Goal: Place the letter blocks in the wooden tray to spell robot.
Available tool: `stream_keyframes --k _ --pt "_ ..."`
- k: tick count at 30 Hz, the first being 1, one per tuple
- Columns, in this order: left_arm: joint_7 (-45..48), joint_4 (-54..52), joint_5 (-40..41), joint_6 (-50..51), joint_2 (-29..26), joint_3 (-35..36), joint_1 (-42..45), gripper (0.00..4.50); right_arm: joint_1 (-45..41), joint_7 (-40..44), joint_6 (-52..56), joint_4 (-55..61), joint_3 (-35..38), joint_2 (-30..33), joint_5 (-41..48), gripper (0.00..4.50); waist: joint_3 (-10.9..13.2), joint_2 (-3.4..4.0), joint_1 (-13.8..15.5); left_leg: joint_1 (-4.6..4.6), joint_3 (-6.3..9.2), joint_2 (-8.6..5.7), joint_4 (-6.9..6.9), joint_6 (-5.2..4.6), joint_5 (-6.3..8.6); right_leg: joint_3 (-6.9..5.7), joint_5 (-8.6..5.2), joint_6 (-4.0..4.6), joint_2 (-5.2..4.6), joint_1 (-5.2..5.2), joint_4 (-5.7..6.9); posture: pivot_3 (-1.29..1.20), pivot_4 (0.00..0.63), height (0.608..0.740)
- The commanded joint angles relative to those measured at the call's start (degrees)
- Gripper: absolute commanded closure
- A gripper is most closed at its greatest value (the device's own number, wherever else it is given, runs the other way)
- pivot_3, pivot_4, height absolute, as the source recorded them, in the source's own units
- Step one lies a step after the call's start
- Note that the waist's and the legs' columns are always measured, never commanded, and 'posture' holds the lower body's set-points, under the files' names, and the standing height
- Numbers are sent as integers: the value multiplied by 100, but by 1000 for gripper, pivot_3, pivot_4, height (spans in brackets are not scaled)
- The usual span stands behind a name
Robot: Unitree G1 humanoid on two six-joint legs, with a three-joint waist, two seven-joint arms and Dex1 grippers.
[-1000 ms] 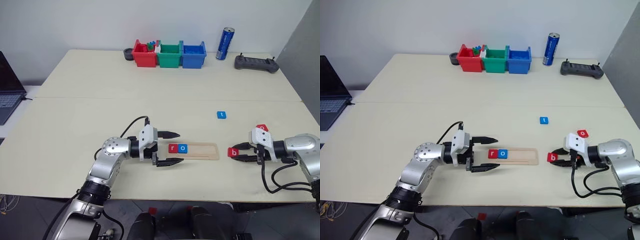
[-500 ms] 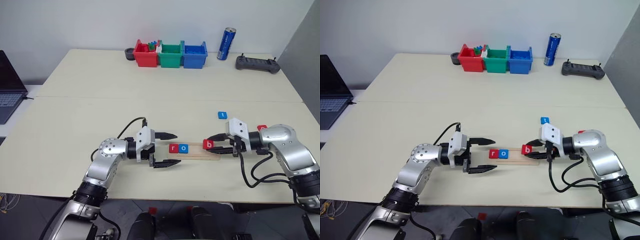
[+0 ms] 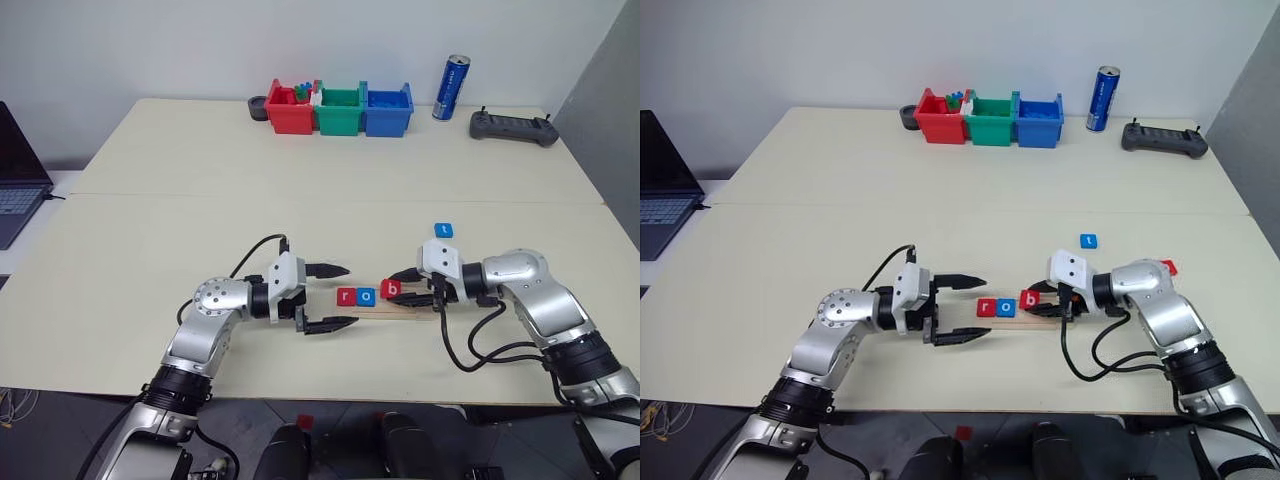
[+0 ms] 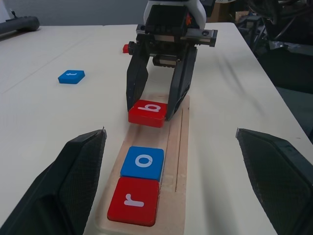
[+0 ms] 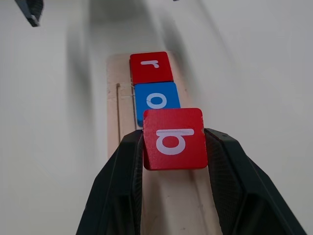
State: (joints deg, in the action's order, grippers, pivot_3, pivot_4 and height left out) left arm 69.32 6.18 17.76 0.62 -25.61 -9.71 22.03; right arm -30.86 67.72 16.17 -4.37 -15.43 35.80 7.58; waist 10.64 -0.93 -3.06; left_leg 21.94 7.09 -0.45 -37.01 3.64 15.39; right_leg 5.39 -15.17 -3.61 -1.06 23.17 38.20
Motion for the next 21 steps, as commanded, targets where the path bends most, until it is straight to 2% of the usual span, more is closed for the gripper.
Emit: stream_keyframes --k 1,21 --pt "-23 -308 70 -53 -52 68 -31 0 -186 -21 -153 -72 -47 -81 -87 3034 0 0 -2 0 0 0 0 0 0 0 0 0 0 0 1 0 150 740" --pt "-44 -401 52 12 -35 34 -38 0 -118 209 -209 -92 -158 -46 -214 3034 0 0 -6 0 1 0 0 0 0 -1 0 0 0 0 1 0 150 740"
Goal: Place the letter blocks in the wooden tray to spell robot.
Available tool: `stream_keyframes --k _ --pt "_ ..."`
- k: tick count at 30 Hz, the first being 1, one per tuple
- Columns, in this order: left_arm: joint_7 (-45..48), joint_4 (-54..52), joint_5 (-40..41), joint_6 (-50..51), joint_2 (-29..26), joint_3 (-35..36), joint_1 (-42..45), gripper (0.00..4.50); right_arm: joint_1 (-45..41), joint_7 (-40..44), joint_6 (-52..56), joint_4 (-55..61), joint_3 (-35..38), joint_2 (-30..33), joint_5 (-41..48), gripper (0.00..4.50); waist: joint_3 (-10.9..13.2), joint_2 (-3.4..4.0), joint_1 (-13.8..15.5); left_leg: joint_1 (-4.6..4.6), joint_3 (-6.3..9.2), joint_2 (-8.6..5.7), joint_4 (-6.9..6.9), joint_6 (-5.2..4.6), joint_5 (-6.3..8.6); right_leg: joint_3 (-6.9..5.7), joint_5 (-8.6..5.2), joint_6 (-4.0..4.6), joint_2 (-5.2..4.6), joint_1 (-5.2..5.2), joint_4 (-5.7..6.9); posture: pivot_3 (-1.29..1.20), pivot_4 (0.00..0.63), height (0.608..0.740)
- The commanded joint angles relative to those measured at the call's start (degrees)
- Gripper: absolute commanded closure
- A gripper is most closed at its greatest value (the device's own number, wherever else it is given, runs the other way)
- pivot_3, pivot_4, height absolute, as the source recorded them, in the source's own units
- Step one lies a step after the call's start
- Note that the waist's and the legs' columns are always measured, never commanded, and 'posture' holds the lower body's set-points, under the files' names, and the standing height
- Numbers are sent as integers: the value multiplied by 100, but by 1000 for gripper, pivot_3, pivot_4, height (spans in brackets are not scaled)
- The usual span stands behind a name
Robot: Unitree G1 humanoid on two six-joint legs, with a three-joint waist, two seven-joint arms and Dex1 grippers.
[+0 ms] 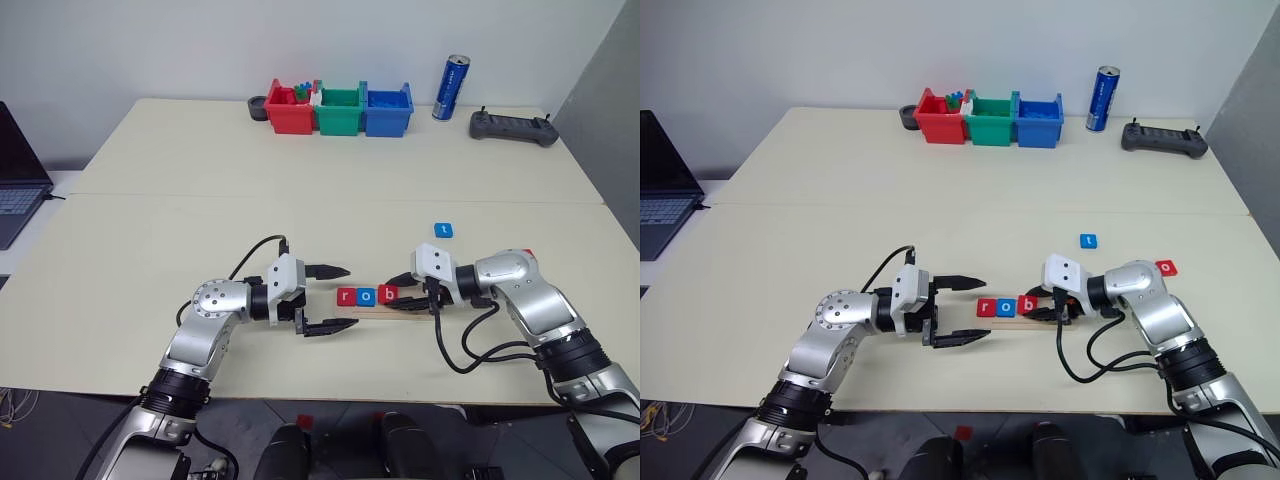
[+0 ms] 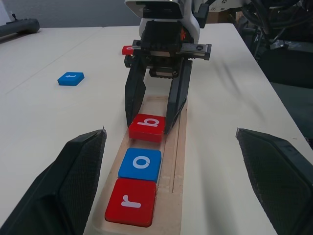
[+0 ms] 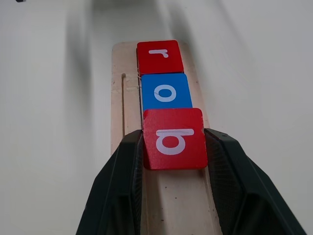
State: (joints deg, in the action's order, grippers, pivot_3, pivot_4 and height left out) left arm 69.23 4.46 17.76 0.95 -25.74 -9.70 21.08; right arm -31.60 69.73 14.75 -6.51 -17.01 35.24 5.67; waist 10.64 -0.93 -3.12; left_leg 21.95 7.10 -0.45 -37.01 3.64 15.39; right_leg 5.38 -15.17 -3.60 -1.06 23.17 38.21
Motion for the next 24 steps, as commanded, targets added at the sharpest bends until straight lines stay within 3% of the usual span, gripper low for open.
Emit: stream_keyframes --k 1,6,15,24 --pt "-33 -240 54 -19 -28 35 50 0 -40 6 -59 135 -6 8 -25 3034 0 0 0 0 0 0 0 0 0 0 0 0 0 0 0 0 150 740" --pt "-32 -236 56 1 -40 44 65 0 -81 20 -24 133 -37 -9 -38 3034 0 0 0 0 0 0 0 0 0 0 0 0 0 0 0 0 150 740" --pt "-45 -280 70 42 -30 39 65 0 -168 39 54 107 26 -27 -4 39 0 0 0 0 0 0 0 0 0 0 0 0 0 0 0 0 150 740" --pt "-32 -265 67 57 -26 38 82 0 -101 33 285 485 320 261 184 39 0 0 0 0 1 0 0 0 0 0 0 0 0 0 0 0 150 740"
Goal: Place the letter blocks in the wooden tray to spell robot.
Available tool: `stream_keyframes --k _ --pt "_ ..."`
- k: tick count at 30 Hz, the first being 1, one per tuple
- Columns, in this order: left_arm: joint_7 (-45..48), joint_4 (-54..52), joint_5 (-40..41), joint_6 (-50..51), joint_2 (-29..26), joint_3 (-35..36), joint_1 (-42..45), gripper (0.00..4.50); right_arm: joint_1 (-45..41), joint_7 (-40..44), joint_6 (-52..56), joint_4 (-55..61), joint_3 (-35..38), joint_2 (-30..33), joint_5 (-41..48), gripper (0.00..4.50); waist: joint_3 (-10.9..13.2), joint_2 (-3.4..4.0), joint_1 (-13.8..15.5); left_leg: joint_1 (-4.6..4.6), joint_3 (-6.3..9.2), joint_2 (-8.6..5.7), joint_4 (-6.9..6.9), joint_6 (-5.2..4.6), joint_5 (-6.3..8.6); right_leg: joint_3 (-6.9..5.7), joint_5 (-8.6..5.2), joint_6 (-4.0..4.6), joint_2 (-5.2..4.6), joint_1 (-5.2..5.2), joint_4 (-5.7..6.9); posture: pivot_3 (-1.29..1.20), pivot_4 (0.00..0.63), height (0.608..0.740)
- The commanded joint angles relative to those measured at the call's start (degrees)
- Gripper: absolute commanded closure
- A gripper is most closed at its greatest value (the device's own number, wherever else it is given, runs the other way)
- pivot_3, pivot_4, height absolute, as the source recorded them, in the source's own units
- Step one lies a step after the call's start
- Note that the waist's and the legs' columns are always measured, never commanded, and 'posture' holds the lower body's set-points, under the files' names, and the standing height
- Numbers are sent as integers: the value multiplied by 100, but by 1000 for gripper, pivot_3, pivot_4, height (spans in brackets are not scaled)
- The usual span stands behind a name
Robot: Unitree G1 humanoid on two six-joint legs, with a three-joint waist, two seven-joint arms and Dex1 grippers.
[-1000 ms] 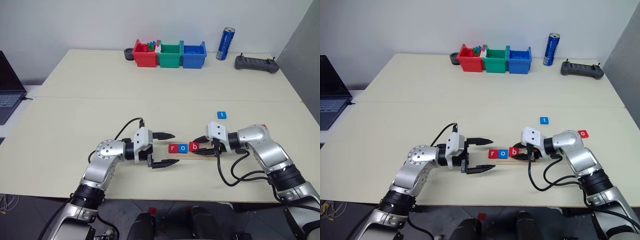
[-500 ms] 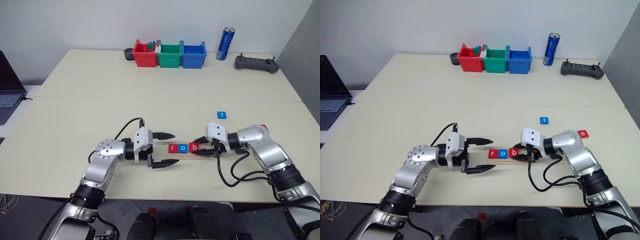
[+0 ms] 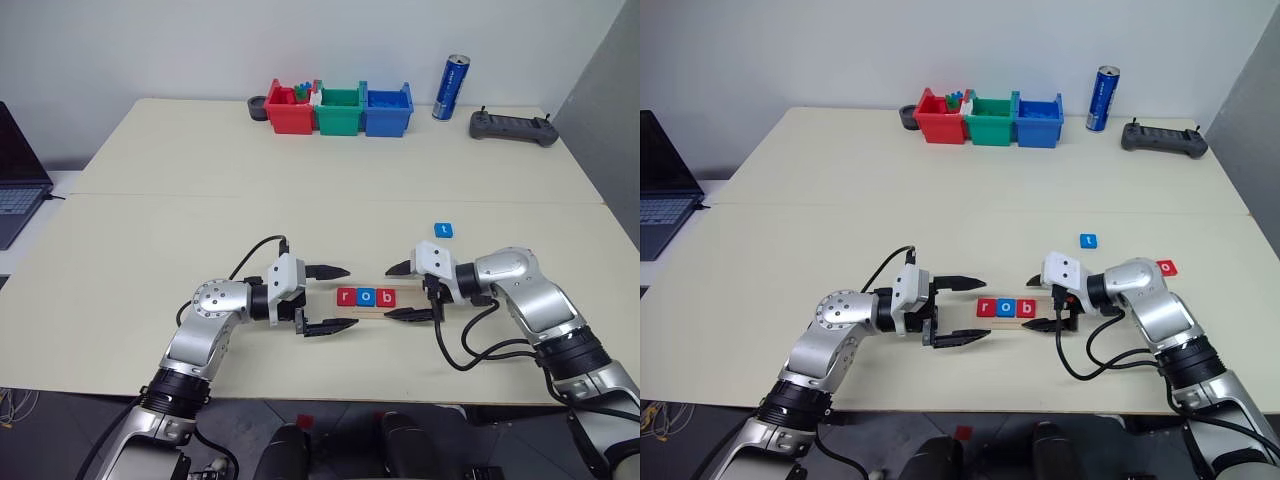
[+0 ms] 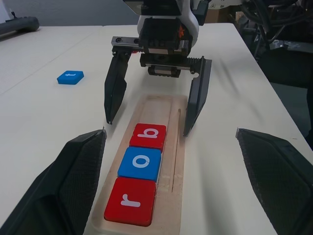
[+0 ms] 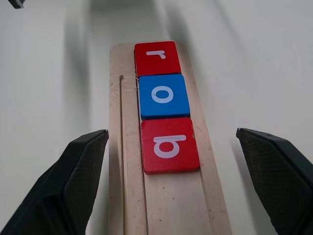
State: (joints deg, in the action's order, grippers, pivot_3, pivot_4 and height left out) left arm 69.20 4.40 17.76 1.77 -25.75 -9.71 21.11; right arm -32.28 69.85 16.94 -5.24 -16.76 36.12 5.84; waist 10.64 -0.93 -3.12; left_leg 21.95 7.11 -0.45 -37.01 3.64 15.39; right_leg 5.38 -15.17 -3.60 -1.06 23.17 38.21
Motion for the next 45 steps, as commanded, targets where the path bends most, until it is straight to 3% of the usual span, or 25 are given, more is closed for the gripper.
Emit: stream_keyframes --k 1,9,12,21,24,27,36,45 --pt "-25 -256 67 -24 -25 39 80 0 -10 23 88 410 333 225 190 39 0 0 1 0 0 0 0 0 0 0 0 0 0 0 0 0 150 740" --pt "0 -90 47 -73 -10 58 214 0 322 -66 398 1013 624 507 408 39 0 0 1 1 0 0 0 0 0 0 0 0 0 0 0 0 150 740" --pt "-29 -24 29 -96 49 36 290 0 452 -85 541 1116 868 657 547 642 0 0 2 0 0 0 0 0 0 0 0 0 0 0 0 0 150 740" --pt "-43 -57 43 -100 81 40 264 0 1185 -858 1177 1823 1672 947 765 3806 0 0 26 2 0 0 0 0 0 0 0 0 0 0 0 0 150 740" --pt "-64 -68 44 -92 108 40 256 0 1609 -1393 1423 2093 2037 907 716 3806 0 0 45 4 0 -2 -1 0 0 0 0 0 0 -1 -1 0 150 740" --pt "-56 -61 46 -99 129 27 248 0 2058 -2066 1813 2356 2420 782 632 3146 0 0 47 3 -1 -1 -1 0 0 2 0 0 0 -1 0 0 150 740" --pt "56 180 33 -179 255 -25 430 0 2898 -3832 2948 3183 3371 0 612 31 -1 1 46 -1 -6 -2 -1 0 0 10 -1 -1 2 -1 9 0 150 740" --pt "141 452 -8 -286 437 -70 630 0 2674 -5024 2982 2574 3957 -311 314 31 -2 3 37 -10 -11 -4 -4 0 0 15 -2 -1 3 -1 30 0 150 740"
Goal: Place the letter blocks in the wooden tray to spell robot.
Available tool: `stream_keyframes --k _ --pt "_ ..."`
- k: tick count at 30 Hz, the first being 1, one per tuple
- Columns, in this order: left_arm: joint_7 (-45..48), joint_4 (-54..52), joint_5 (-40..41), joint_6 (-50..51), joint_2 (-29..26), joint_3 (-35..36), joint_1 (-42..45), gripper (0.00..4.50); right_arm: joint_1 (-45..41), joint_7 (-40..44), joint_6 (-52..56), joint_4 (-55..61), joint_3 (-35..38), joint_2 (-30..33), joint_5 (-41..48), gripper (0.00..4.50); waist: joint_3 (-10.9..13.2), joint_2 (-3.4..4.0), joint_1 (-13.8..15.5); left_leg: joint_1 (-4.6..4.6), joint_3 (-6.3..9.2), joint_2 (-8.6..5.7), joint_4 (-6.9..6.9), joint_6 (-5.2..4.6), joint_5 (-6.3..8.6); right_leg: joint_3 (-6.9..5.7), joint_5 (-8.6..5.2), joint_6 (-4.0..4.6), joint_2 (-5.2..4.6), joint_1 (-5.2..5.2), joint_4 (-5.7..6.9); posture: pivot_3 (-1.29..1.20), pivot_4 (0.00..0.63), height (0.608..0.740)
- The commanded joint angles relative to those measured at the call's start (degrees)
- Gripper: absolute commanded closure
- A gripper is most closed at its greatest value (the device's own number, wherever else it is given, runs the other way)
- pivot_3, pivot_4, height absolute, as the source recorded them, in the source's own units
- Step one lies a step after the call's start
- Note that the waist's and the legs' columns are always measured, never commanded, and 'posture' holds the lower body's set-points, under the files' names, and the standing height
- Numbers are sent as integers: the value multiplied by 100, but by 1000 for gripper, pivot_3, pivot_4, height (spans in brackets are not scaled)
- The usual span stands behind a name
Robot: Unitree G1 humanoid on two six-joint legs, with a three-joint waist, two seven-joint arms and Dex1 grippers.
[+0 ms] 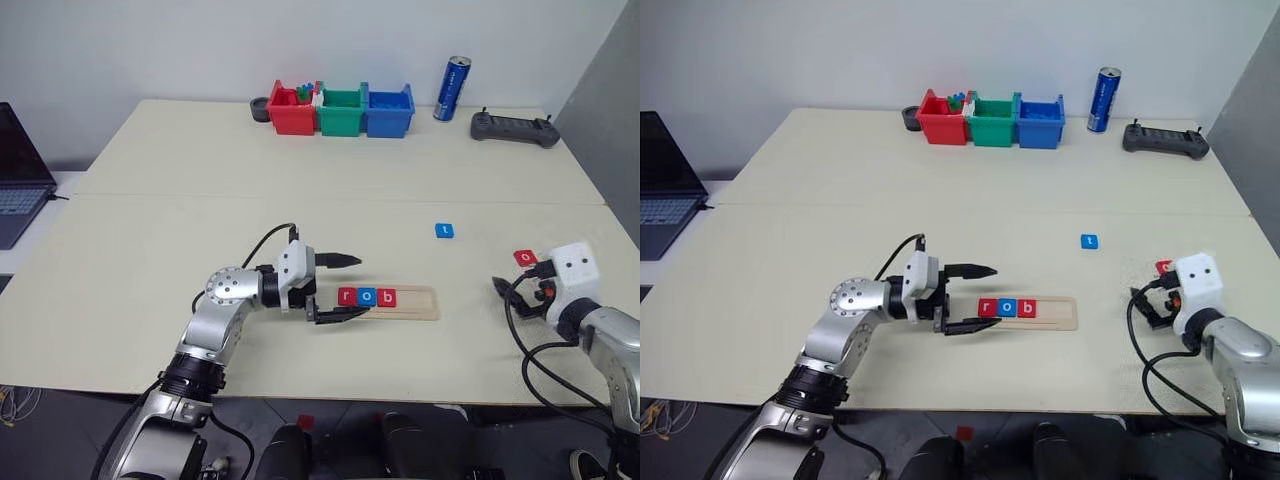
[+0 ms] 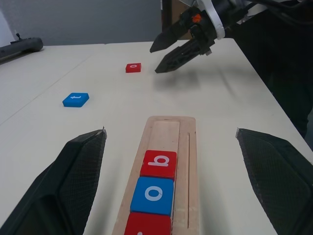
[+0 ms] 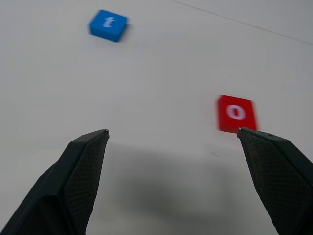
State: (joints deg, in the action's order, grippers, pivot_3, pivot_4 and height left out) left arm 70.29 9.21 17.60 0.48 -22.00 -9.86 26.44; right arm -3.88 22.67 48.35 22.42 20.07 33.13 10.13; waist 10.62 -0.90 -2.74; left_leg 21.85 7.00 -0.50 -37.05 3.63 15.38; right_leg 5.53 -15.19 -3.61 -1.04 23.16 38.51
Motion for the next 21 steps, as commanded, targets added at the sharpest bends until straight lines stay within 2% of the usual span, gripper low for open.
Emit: stream_keyframes --k 1,10,21 --pt "43 -17 7 -163 75 -55 110 0 -215 -284 -237 -304 257 40 -107 31 0 0 -4 -1 -1 -1 -1 0 0 1 0 0 0 0 2 0 150 740" --pt "63 -16 27 -169 110 -65 158 0 -1141 73 -470 -1786 142 220 215 31 0 0 -56 -7 -5 1 -1 0 0 6 0 1 2 0 10 0 150 740" --pt "-35 -221 25 -124 57 -71 42 0 -2089 369 -1082 -3535 -339 322 153 31 0 1 -56 -5 -4 1 -2 -1 0 6 0 1 3 1 11 0 150 740"
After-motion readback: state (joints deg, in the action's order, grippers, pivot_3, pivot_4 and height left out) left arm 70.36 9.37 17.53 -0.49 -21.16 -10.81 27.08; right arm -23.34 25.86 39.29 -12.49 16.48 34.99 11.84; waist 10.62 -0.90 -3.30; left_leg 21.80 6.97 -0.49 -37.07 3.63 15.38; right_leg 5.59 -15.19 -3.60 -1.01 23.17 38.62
